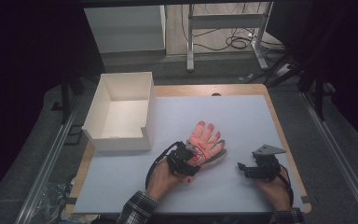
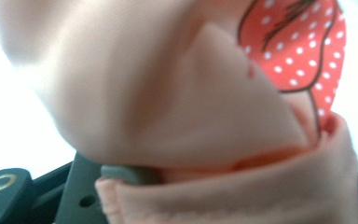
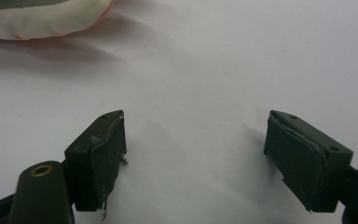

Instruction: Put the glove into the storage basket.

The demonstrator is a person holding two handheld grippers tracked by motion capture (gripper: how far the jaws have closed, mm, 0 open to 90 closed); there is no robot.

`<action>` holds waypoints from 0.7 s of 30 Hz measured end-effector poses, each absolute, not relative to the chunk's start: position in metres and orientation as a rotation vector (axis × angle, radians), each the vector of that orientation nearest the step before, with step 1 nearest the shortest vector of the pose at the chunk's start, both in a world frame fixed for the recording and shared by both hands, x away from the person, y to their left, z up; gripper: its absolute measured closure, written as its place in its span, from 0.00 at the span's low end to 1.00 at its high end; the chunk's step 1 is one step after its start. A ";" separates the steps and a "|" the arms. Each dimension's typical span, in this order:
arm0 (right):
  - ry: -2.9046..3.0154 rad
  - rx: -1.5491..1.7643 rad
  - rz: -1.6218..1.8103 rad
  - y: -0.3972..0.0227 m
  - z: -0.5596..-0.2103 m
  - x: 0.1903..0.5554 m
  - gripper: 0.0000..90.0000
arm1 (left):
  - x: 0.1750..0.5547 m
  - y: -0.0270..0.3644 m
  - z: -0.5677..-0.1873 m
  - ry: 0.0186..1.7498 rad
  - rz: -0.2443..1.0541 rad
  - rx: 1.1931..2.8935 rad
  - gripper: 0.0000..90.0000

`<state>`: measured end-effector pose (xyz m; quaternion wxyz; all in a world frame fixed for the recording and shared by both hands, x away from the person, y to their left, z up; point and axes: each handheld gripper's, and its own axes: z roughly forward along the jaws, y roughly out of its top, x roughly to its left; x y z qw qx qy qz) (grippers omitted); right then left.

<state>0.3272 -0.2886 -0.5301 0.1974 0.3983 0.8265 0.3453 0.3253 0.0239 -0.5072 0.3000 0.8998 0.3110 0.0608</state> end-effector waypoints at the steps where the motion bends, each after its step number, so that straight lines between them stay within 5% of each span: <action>1: 2.314 1.115 0.966 -0.289 -0.530 0.327 0.24 | 0.325 0.024 -0.507 0.826 0.161 2.388 0.55; 21: 2.313 1.115 0.967 -0.289 -0.530 0.327 0.24 | 0.351 0.042 -0.459 0.915 0.176 2.309 0.55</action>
